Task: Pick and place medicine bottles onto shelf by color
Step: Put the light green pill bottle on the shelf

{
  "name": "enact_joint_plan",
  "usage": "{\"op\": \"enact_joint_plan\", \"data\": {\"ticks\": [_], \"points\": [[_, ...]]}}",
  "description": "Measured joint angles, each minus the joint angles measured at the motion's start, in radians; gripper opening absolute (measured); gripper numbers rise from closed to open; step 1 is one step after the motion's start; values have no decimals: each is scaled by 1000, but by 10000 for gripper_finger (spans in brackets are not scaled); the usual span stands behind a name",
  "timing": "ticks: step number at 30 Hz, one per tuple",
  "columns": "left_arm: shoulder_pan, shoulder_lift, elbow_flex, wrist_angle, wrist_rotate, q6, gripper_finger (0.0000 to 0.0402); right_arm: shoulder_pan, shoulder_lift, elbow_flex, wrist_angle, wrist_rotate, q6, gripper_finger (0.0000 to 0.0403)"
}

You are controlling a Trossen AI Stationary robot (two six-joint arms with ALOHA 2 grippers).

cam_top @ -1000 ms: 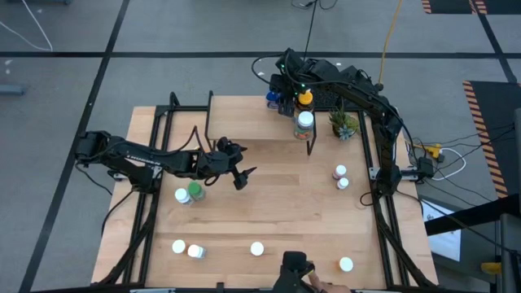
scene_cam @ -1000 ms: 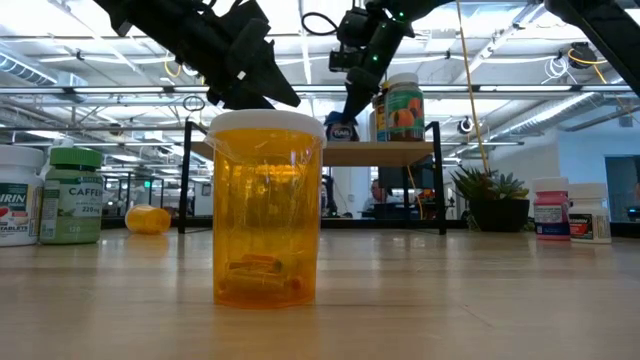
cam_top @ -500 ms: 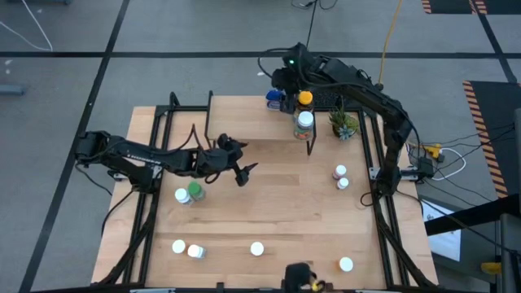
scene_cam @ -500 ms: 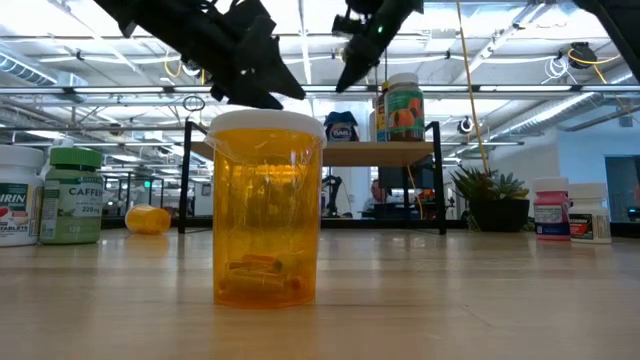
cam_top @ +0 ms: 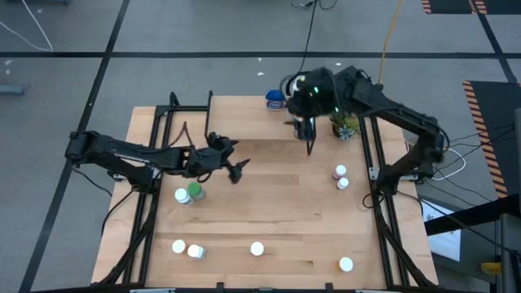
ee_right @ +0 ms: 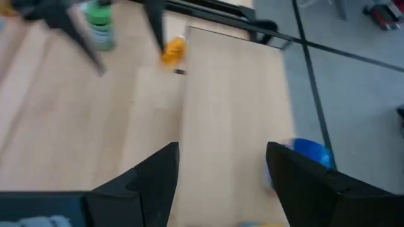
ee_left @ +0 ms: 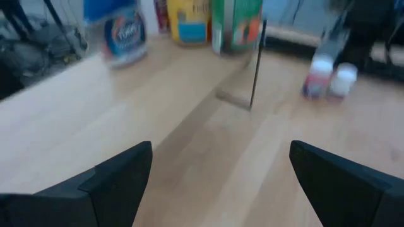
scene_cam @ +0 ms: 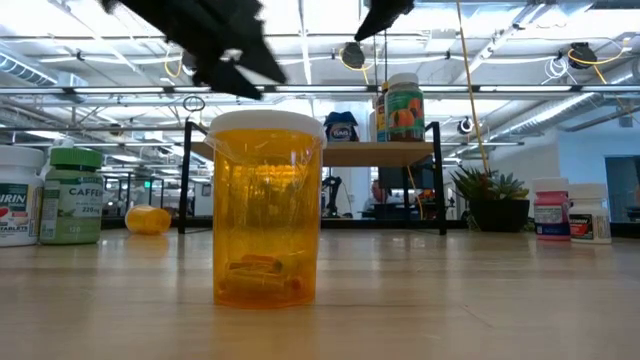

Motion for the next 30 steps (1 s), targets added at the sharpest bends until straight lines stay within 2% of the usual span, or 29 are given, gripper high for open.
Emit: {"op": "enact_joint_plan", "data": {"ticks": [5,8,11,17,22,30], "points": [[-65,-86,38,-225,-16,-60,376,90,-125,-232,156,1,36,233],[-107,-123,42,-356,45,-123,376,149,-181,-360,248,2,73,233],[-155,-146,44,-511,93,-265,376,209,-230,-490,356,2,113,233],[-238,-147,41,-881,126,-682,376,314,-273,-752,688,2,135,233],[-312,-106,40,-975,186,-874,376,352,-272,-895,857,4,144,233],[-368,-14,40,-1079,206,-1038,376,383,-271,-1037,1053,4,242,233]]}}
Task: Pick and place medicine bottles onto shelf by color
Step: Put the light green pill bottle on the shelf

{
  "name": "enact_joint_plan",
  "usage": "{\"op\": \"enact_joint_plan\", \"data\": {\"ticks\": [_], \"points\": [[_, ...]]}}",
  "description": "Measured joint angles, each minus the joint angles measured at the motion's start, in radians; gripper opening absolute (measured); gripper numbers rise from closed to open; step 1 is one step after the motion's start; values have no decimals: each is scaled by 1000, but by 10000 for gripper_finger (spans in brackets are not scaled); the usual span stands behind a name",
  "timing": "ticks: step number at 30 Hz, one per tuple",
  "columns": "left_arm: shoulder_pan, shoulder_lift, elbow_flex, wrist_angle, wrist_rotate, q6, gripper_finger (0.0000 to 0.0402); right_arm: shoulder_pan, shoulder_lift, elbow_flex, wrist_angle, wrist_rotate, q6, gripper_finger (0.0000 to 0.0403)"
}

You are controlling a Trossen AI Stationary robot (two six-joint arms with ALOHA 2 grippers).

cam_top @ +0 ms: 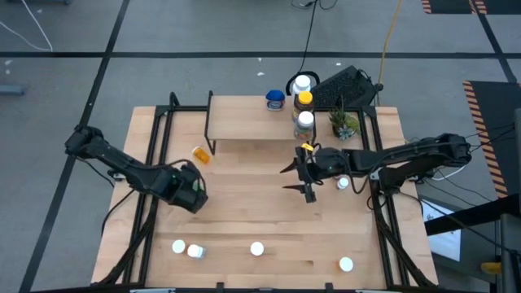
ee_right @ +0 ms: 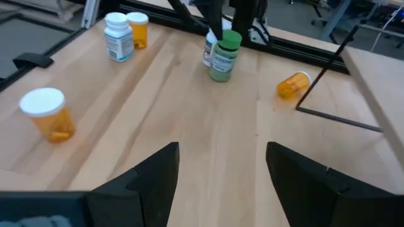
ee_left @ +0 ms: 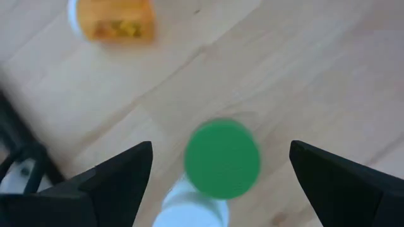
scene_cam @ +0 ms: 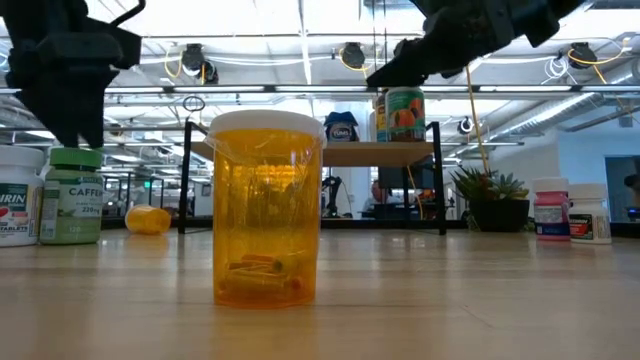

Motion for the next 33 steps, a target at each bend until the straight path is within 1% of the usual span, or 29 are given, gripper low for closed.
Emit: {"op": "enact_joint_plan", "data": {"ticks": [6,11,14,20,23,28,33], "points": [[-5,78,0,24,35,3,376,31,0,-25,23,0,40,233],[-5,125,0,31,36,3,373,59,0,-25,33,0,43,233],[-5,136,0,33,36,6,347,72,0,-25,63,0,43,233],[3,135,0,32,12,13,261,79,0,-25,96,0,42,233],[15,134,0,34,3,32,234,79,0,-25,103,0,42,233],[34,133,1,34,9,47,211,79,0,-25,104,0,42,233],[55,134,18,31,39,85,210,79,2,-25,104,0,48,233]]}}
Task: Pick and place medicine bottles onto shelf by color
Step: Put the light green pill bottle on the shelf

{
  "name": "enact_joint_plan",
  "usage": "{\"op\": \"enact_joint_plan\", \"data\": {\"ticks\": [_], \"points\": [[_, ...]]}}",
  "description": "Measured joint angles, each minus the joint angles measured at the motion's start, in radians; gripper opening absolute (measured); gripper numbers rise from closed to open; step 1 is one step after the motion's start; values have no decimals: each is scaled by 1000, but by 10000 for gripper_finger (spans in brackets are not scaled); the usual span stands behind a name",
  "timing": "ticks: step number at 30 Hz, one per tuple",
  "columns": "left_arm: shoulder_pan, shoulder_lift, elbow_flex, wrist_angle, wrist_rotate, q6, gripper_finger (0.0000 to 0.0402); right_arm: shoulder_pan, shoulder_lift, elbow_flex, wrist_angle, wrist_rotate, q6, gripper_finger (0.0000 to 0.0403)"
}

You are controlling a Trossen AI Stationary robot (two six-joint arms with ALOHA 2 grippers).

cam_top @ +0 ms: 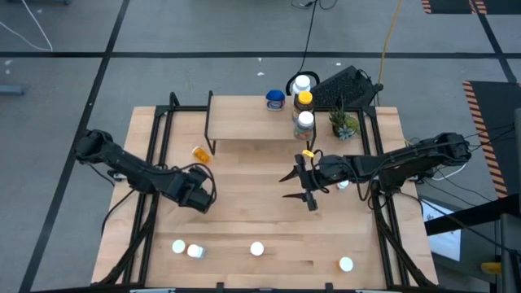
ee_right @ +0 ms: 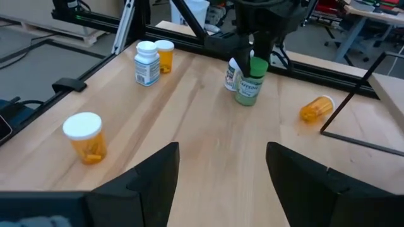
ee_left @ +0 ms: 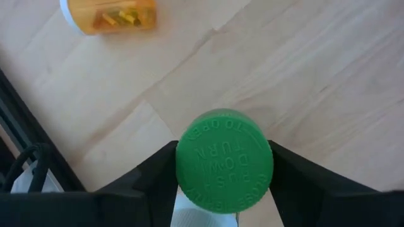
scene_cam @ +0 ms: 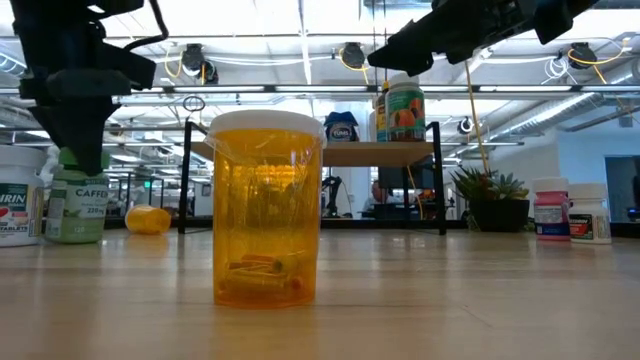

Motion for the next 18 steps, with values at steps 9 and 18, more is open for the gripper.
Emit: {"op": "enact_joint_plan", "data": {"ticks": [9,18], "points": [[79,1,227,7,-26,321,206,23,47,-105,147,-3,99,233],[326,1,503,121,-25,811,207,21,26,-205,319,-2,99,233]]}}
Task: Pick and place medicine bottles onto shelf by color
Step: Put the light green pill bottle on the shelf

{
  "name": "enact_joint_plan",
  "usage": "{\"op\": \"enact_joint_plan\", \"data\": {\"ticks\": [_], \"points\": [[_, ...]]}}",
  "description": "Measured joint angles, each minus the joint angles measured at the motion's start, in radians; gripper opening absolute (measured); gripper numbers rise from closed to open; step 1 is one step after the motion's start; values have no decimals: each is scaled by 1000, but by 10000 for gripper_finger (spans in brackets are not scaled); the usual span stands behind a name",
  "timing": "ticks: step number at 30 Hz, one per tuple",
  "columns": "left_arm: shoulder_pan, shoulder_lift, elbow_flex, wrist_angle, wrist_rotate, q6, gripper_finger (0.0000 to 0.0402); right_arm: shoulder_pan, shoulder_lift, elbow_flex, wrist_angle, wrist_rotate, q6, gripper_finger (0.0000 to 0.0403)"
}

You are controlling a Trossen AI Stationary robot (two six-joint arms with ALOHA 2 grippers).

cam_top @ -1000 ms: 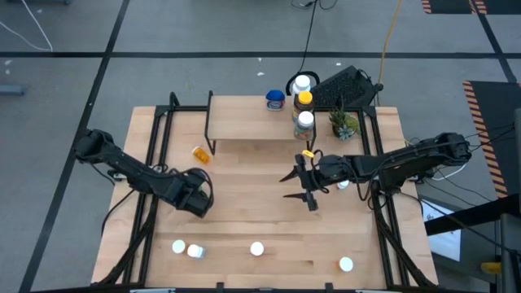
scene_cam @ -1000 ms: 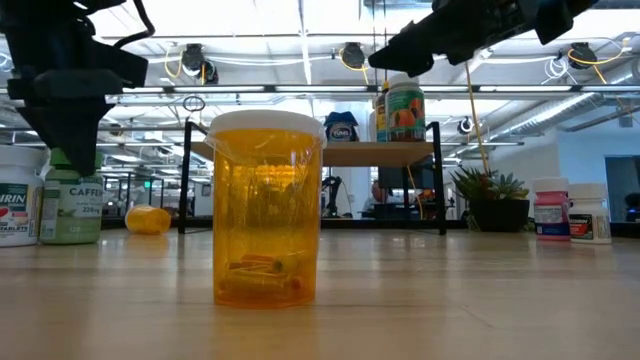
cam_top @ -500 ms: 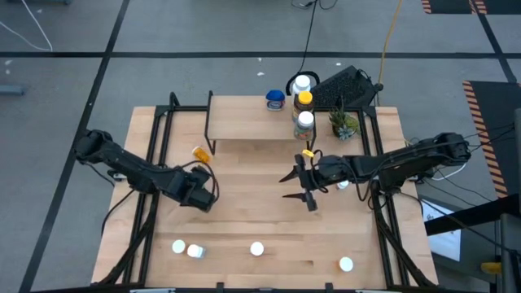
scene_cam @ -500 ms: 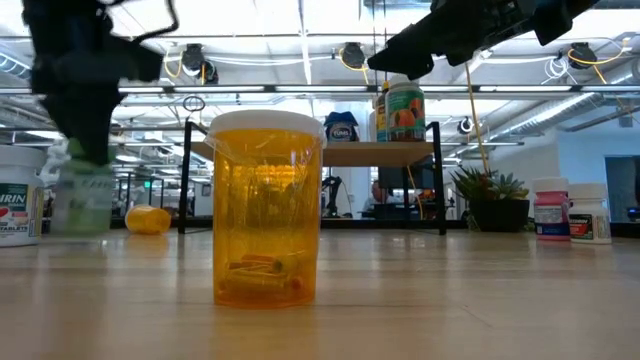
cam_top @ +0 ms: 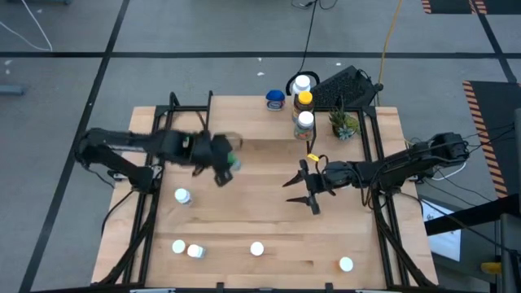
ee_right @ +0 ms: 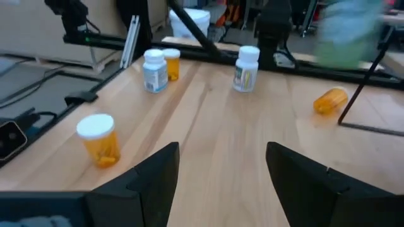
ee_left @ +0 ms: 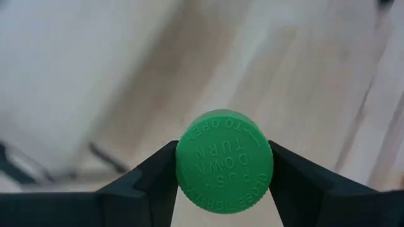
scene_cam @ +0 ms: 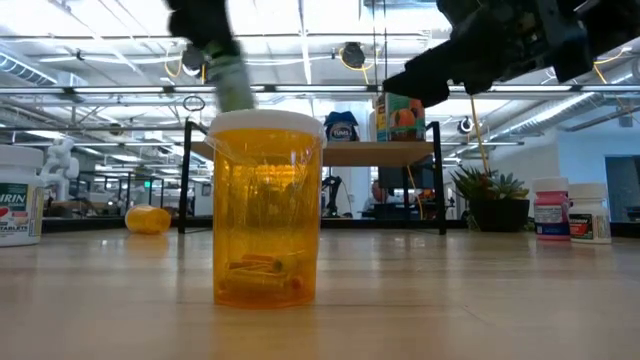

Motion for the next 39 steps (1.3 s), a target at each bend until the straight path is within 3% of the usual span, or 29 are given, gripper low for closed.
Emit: {"op": "enact_joint_plan", "data": {"ticks": [5,10,15,21,30,39], "points": [[180,51,136,76,102,227,208,0,-21,0,-80,1,0,233],[322,190,306,76,215,384,208,-9,-28,0,-133,2,-1,233],[410,358,515,23,301,489,207,-28,-28,0,-158,2,-2,233],[463,520,707,-86,324,571,213,-44,-28,0,-192,2,-1,233],[484,642,750,-65,381,613,215,-53,-28,0,-194,2,-2,233],[489,651,749,-16,381,624,216,-53,-28,0,-194,2,0,233]]}}
